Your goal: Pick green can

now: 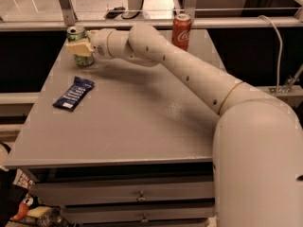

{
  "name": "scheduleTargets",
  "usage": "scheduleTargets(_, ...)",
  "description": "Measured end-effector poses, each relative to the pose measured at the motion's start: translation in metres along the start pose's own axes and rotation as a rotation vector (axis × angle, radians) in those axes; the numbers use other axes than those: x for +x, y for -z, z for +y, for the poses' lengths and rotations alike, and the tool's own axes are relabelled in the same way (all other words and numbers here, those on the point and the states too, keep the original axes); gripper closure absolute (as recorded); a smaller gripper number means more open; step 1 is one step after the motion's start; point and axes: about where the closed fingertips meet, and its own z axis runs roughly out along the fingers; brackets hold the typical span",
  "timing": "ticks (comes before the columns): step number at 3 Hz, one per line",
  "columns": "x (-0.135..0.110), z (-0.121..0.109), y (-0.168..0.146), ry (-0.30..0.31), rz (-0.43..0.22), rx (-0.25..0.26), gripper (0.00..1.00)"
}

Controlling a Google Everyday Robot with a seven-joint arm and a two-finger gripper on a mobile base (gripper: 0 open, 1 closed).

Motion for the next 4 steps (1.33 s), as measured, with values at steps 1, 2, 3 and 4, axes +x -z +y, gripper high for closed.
scheduleTargets(1,0.0,0.001,-0.001,0.0,0.0,-0.002,1.0)
scheduleTargets(2,0.0,0.001,-0.001,0.0,0.0,-0.003,1.0)
scheduleTargets(3,-0.007,0.003,0.0,0.024,-0.036,-0.04,1.0)
scheduleTargets(4,-0.026,-0.001,0.014,0.084,-0.085,-0.075,1.0)
